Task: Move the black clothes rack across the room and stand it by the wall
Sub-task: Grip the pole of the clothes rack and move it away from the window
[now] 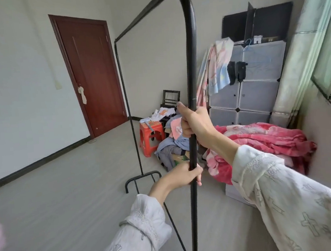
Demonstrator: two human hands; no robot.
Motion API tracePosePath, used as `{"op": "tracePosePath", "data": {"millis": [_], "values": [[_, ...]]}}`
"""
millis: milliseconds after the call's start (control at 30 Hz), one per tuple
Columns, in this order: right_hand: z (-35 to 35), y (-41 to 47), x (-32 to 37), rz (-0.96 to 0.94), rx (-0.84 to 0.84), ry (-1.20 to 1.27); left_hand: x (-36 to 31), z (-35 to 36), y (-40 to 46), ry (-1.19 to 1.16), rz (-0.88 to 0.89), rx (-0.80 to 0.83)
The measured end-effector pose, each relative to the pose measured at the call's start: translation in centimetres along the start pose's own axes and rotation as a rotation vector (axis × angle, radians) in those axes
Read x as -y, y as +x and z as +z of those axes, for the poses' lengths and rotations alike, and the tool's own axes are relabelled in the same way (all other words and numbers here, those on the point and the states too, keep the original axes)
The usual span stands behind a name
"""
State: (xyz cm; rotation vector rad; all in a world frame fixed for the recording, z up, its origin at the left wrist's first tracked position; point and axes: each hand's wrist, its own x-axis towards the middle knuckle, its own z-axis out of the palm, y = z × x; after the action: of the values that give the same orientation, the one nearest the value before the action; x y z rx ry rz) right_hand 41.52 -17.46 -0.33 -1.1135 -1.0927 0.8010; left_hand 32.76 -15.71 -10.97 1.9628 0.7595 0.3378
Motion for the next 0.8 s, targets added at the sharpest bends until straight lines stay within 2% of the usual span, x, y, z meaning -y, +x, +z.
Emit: {"op": "tracePosePath", "data": {"millis": [400,633,700,800], "values": [[12.4,4.7,-2.2,-0.005,0.356,-0.030,7.0,-8.6,-3.8,-0.080,-0.105,-0.452],[19.5,7.6,-3.7,-0.093,0.510,-0.101,11.1,-14.7,-5.8,-0.114,-0.190,-0.610],[21.4,8.2,-3.8,-0.116,0.562,-0.140,12.2,-16.7,-6.3,-0.124,-0.217,-0.610],[25.1,9.4,-3.9,-0.069,0.662,-0.097,14.1,-20.0,-7.2,-0.150,-0.261,-0.644]]}}
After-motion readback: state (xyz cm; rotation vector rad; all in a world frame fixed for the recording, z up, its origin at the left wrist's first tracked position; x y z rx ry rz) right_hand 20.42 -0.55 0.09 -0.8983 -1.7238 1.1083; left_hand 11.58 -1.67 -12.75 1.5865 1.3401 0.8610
